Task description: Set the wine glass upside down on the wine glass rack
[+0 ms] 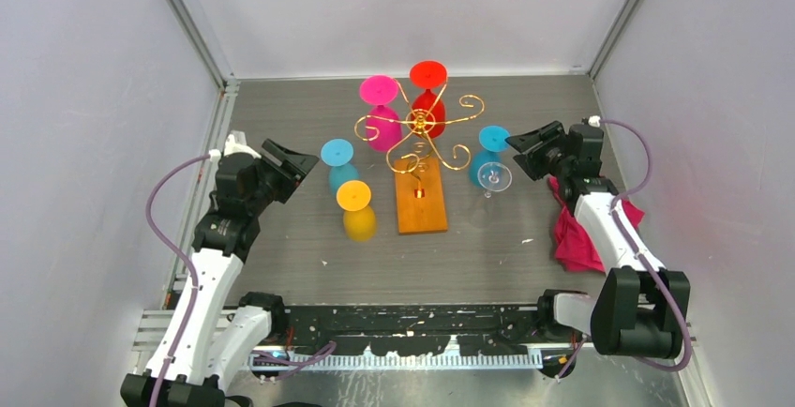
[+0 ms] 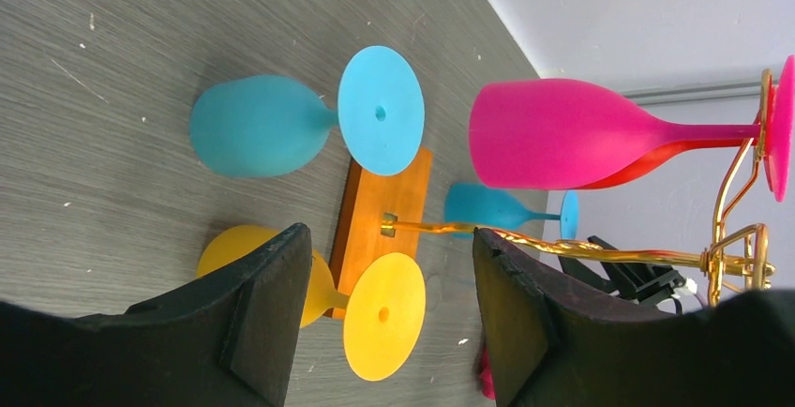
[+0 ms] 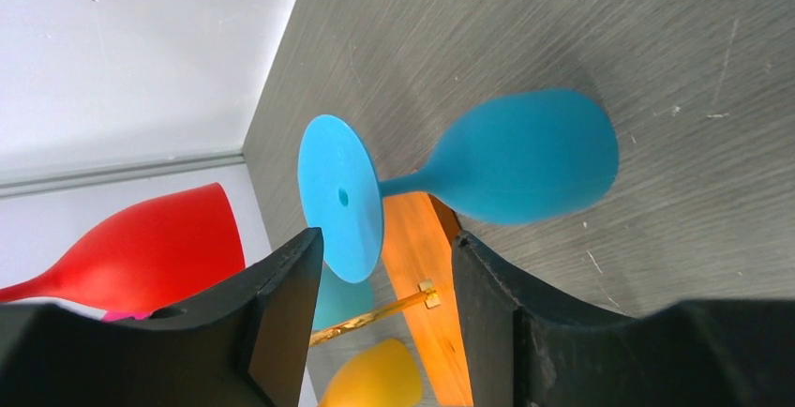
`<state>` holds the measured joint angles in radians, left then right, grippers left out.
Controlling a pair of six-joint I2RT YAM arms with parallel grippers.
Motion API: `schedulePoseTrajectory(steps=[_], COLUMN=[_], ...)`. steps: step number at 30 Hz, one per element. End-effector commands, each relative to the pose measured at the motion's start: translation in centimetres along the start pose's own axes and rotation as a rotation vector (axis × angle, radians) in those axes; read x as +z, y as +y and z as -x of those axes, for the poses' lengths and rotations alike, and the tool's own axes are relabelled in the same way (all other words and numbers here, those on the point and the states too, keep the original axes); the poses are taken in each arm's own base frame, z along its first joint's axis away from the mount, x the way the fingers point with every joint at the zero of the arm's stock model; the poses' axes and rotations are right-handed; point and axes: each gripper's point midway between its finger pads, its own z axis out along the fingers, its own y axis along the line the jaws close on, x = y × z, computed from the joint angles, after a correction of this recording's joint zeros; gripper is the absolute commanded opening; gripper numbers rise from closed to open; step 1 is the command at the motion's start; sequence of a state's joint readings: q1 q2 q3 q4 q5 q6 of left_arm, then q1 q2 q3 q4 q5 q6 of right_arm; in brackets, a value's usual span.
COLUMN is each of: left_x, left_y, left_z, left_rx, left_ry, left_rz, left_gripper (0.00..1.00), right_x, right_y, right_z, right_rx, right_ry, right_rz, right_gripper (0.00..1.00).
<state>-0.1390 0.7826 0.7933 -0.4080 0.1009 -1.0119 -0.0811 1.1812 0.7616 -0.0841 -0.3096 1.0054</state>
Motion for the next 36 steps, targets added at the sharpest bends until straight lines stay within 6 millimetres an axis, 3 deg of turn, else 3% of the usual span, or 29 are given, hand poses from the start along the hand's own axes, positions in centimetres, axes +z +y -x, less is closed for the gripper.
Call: schedulePoseTrajectory(steps=[1, 20, 32, 36], left_x=[0.0, 0.1, 0.1, -0.1], left_y=[-0.3, 0.8, 1.0, 1.1], left_z=[0.8, 0.7, 0.5, 0.4], left_rx=[0.024, 0.019, -0.005, -0.004], left_ry=[-0.047, -0.064, -0.061, -0.063], left_rz=[-0.027, 0.001, 0.004, 0.004], left_gripper=[0.64, 0.64, 0.64, 0.64], right_x=[0.6, 2.6, 2.5, 2.4], right_y=[2.2, 1.8, 1.4, 1.5], right_z=[1.1, 0.7, 0.2, 0.2], right_rx=[-0.002, 0.049, 0.061, 0.062], right_ry=[-0.027, 0.005, 0.021, 0.018], right_rz=[0.101, 0.127, 0.131, 0.137], right_gripper=[0.58, 0.49, 0.34, 0.23])
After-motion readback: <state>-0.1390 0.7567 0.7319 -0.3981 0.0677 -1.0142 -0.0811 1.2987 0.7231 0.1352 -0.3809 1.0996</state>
